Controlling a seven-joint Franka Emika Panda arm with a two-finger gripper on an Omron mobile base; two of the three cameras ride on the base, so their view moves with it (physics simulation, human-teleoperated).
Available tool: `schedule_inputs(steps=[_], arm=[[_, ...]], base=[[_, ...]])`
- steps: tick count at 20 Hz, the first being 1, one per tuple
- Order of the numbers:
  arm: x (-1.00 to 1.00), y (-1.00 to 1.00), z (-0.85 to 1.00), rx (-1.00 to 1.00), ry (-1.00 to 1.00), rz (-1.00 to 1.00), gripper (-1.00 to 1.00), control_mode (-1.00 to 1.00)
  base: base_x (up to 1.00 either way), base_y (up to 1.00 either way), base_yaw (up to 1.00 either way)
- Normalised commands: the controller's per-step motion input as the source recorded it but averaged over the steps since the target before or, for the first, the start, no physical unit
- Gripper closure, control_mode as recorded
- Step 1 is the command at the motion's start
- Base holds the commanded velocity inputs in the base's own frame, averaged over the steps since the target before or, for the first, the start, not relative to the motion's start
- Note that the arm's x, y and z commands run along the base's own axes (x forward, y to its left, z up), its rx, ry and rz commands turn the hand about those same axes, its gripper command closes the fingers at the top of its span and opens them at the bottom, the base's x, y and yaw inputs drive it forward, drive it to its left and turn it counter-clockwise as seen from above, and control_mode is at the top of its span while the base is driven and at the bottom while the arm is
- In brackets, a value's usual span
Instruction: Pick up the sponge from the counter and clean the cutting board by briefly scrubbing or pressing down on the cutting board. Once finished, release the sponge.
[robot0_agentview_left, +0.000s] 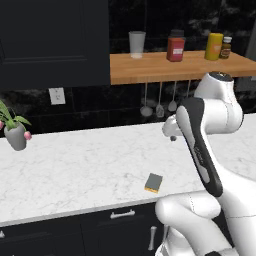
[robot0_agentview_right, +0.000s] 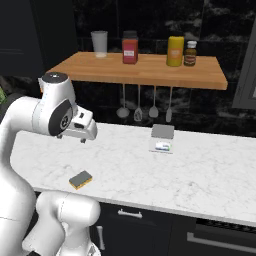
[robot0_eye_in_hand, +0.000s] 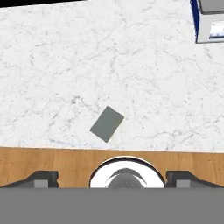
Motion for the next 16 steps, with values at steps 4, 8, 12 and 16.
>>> schedule_inputs(steps=[4,8,12,16], arm=[[-0.09,0.26,-0.52,0.0,0.19,-0.06,-1.0,-1.0],[0.15,0.1,-0.6,0.0,0.26,-0.05,-1.0,-1.0],[0.06,0.08,-0.61,-0.02,0.29,-0.11,-1.0,-1.0],[0.42,0.09,-0.56,0.0,0.09,-0.04,-1.0,-1.0]], base=[[0.0,0.0,0.0],[0.0,0.0,0.0],[0.0,0.0,0.0],[0.0,0.0,0.0]])
